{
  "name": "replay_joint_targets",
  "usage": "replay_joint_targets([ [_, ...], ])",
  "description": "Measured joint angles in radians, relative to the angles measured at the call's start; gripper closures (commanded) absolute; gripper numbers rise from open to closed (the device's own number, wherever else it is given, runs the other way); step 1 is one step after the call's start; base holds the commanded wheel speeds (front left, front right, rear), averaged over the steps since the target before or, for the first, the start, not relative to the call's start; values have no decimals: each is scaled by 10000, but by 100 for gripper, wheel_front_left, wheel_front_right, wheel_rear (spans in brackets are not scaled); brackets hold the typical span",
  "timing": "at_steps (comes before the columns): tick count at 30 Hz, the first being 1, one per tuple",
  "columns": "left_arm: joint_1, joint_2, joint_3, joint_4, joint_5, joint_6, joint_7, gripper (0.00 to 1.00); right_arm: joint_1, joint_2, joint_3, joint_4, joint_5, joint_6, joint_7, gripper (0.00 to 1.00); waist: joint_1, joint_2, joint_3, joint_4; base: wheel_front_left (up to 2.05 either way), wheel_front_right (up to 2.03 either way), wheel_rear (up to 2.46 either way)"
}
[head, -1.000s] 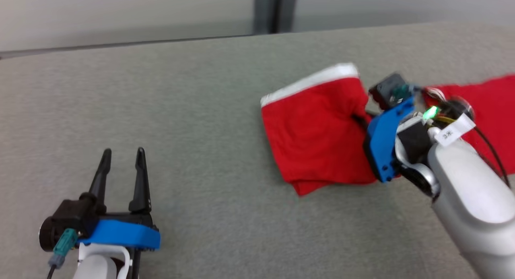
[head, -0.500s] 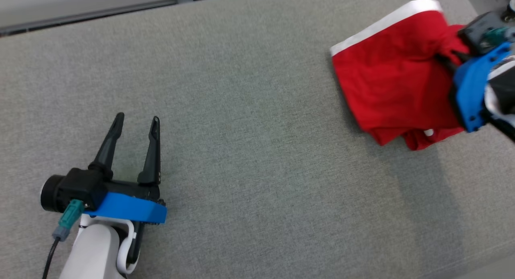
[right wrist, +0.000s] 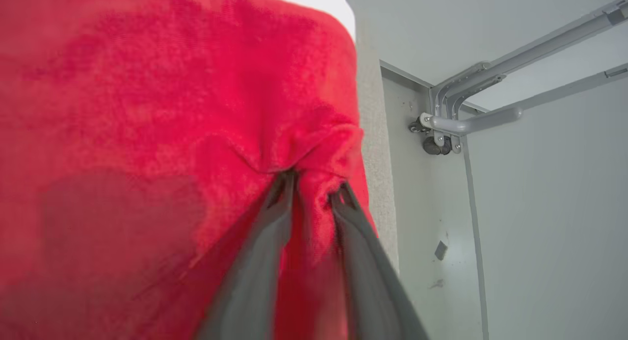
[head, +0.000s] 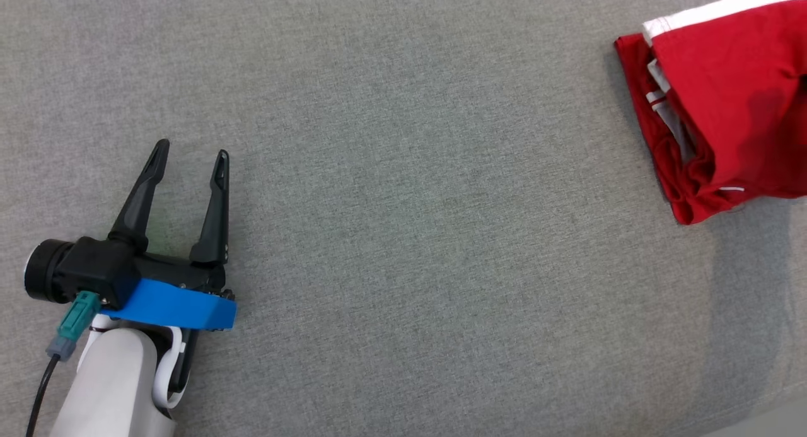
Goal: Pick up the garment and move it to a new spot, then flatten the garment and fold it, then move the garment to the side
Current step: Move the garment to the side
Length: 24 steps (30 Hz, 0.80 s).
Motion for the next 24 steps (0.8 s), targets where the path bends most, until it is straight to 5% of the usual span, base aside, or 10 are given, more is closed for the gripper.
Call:
replay_joint_targets([
  [9, 277, -336, -111, 543, -198, 33, -94, 0, 822, 1064, -1553, 466, -568, -2, -1294, 0, -1, 0, -1253, 394, 0, 0, 0],
  [16, 1108, -930, 75, 1089, -619, 157, -205, 0, 3357, 2004, -2656, -2125, 500, -2, -3563, 0, -4, 0, -3008, 1088, 0, 0, 0],
  [24, 1987, -1367, 608, 1141, -679, 303, -226, 0, 6966, 3835, -4061, -4786, -445, -2, -3622, 0, -5, 0, -4464, 1798, 0, 0, 0],
])
